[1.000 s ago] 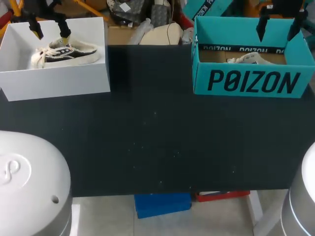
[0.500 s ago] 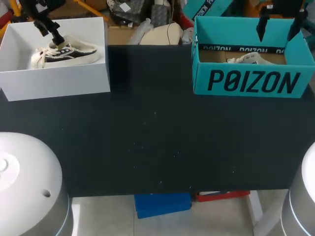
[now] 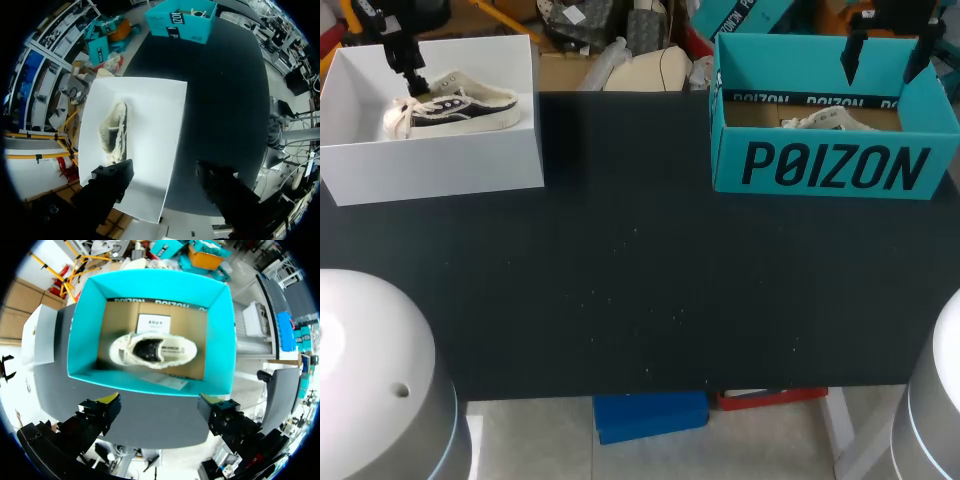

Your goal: Take the shoe out of the shoebox, open the shoe tongue, remove and reinsert the insole, then place the shoe into the shoebox

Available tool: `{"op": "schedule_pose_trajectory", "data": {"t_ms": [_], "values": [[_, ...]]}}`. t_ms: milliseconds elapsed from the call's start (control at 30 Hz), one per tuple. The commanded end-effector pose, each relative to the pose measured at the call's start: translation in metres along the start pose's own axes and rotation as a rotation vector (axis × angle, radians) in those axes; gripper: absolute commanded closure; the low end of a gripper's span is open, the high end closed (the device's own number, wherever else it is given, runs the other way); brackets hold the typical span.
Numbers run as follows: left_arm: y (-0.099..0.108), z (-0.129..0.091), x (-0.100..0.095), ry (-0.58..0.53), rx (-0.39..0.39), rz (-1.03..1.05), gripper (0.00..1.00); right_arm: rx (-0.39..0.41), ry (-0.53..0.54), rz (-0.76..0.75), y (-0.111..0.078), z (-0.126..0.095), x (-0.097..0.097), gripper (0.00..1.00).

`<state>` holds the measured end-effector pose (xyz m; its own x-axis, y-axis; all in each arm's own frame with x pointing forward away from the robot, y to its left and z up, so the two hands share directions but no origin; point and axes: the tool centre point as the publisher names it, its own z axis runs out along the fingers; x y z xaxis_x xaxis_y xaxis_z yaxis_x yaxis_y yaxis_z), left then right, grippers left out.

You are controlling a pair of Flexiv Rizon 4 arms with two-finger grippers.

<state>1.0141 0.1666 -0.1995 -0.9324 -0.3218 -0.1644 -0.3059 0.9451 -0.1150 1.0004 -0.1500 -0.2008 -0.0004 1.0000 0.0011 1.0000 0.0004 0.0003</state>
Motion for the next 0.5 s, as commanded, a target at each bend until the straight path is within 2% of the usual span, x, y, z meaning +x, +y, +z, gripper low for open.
{"op": "schedule_pose_trajectory", "data": {"t_ms": [33,133,233,267,333,400,500], "values": [[-0.007,0.027,-0.026,0.026,-0.005,-0.006,0.44,0.000,0.000,0.000,0.000,0.000,0.000,0.00],[-0.009,0.047,-0.039,0.035,-0.011,-0.032,0.44,0.000,0.000,0.000,0.000,0.000,0.000,0.00],[-0.012,0.065,-0.052,0.037,-0.007,-0.053,0.35,0.000,0.000,0.000,0.000,0.000,0.000,0.00],[-0.014,0.071,-0.056,0.038,-0.007,-0.060,0.35,0.000,0.000,0.000,0.000,0.000,0.000,0.00],[-0.017,0.083,-0.064,0.034,-0.013,-0.064,0.37,0.000,0.000,0.000,0.000,0.000,0.000,0.00],[-0.020,0.095,-0.073,0.034,-0.013,-0.066,0.51,0.000,0.000,0.000,0.000,0.000,0.000,0.00],[-0.022,0.114,-0.085,0.034,-0.011,-0.070,0.51,0.000,0.000,0.000,0.000,0.000,0.000,0.00]]}}
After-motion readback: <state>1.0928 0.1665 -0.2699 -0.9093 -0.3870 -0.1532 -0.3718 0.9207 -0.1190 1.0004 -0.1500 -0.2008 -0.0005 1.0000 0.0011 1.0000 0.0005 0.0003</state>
